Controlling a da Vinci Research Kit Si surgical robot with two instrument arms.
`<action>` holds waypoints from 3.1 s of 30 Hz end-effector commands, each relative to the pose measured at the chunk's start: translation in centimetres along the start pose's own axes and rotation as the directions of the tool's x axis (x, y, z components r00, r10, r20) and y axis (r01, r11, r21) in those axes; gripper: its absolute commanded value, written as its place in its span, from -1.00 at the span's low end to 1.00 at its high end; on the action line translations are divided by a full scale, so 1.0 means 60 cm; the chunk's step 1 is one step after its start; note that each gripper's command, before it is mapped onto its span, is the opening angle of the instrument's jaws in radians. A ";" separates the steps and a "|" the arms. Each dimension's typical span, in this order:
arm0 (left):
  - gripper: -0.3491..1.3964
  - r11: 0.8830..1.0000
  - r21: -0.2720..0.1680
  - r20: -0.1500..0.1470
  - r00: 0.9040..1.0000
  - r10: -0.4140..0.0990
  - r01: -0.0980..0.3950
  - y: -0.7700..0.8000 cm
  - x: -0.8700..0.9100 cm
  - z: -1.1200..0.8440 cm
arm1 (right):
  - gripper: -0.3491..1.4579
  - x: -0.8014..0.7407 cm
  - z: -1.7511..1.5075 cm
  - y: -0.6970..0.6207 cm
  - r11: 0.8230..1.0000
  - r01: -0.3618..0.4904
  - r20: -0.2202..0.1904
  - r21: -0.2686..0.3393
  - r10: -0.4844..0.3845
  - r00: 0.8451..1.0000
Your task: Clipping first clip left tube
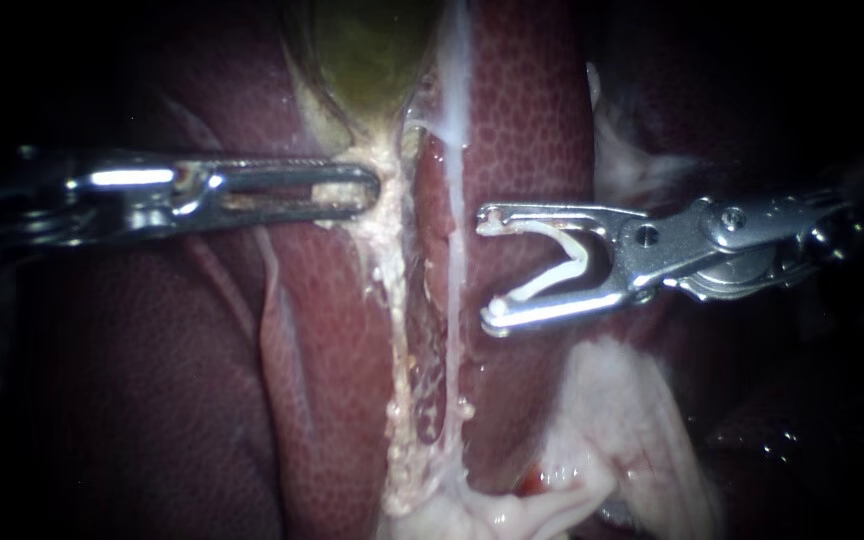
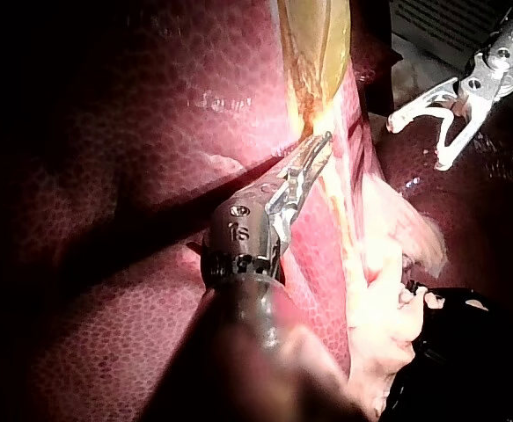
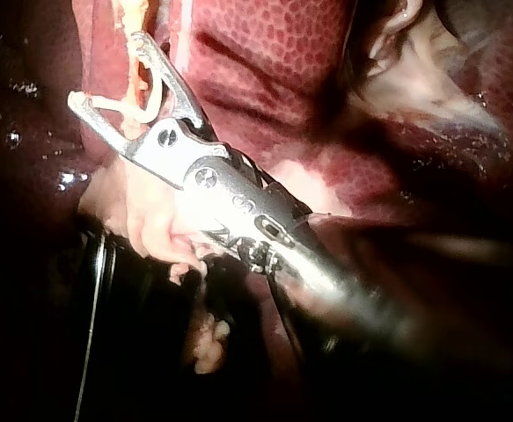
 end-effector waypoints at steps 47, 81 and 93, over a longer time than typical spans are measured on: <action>-1.00 1.000 -0.028 0.064 0.998 0.001 0.001 -0.0002 -0.0077 -0.0086 | 0.05 -0.0167 0.0161 -0.0007 0.995 -0.081 0.032 0.055 0.080 0.996; -1.00 1.000 -0.032 0.065 0.998 0.000 0.002 -0.0007 -0.0075 -0.0085 | 0.05 -0.0233 0.0250 -0.0002 0.985 -0.138 0.055 0.103 0.132 0.990; -1.00 0.999 -0.032 0.065 0.998 0.000 0.002 -0.0006 -0.0076 -0.0084 | 0.05 -0.0229 0.0280 -0.0014 0.966 -0.195 0.044 0.171 0.191 0.981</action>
